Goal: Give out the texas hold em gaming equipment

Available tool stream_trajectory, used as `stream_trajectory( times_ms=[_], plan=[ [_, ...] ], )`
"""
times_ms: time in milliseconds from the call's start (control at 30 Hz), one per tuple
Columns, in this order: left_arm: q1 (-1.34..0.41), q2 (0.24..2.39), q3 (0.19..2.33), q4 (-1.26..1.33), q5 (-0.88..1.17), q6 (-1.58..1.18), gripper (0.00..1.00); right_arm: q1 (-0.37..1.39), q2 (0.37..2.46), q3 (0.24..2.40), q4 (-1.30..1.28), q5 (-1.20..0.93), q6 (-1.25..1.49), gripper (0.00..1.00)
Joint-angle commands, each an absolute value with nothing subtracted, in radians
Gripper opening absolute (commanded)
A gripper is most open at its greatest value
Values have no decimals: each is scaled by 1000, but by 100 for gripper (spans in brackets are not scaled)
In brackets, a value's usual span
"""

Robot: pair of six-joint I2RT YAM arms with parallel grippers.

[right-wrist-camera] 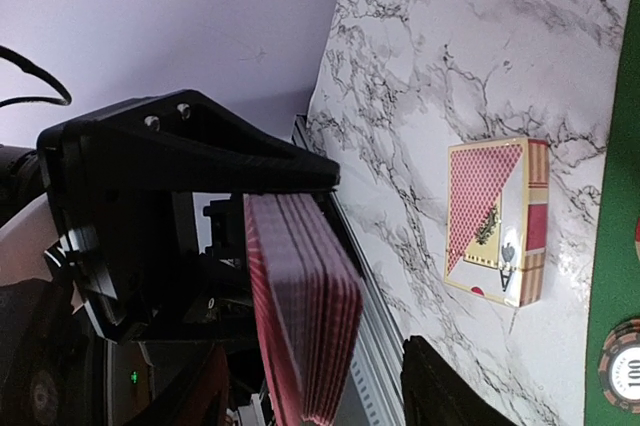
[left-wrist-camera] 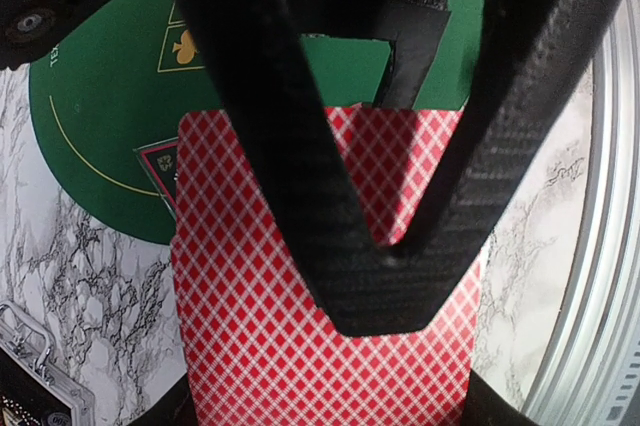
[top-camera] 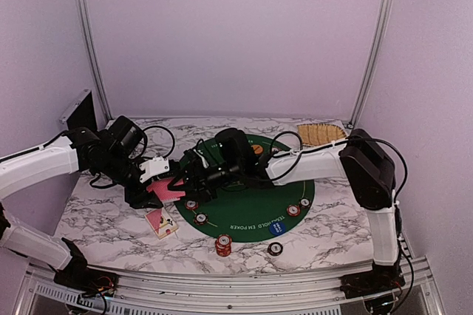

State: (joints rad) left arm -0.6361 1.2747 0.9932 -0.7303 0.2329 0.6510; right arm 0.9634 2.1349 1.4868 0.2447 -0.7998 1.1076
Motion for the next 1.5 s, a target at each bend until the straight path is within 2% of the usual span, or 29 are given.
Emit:
stream_trajectory(
  times_ms=[0,400,700,967,1000,1067,1167,1200,1367,1467],
  plan=[
    [-634,1258,986,-728,225,642,0,954,2073,1500,206,-799,1079,54],
    [-634,1260,982,-730,209,638,0,945,2038,1491,125,-794,1032,20],
    [-633,1259,979,-734,198,636,0,925,2004,1466,109,-795,1016,7],
    [-634,1262,986,-738,185,634,0,900,1959,1418,119,-793,1019,1],
    [-634,1265,986,-739,186,633,0,899,1958,1415,124,-794,1021,1],
    [-634,1266,988,-738,189,632,0,902,1962,1414,131,-797,1020,10],
    [-634,1267,989,-741,191,629,0,909,1971,1410,147,-799,1029,35],
    [-634,1266,989,-742,190,628,0,911,1975,1411,147,-799,1030,39],
    [-633,1267,990,-744,189,629,0,928,2002,1423,163,-802,1037,52],
    [-634,1268,991,-744,190,628,0,945,2032,1458,160,-808,1036,53]
  ],
)
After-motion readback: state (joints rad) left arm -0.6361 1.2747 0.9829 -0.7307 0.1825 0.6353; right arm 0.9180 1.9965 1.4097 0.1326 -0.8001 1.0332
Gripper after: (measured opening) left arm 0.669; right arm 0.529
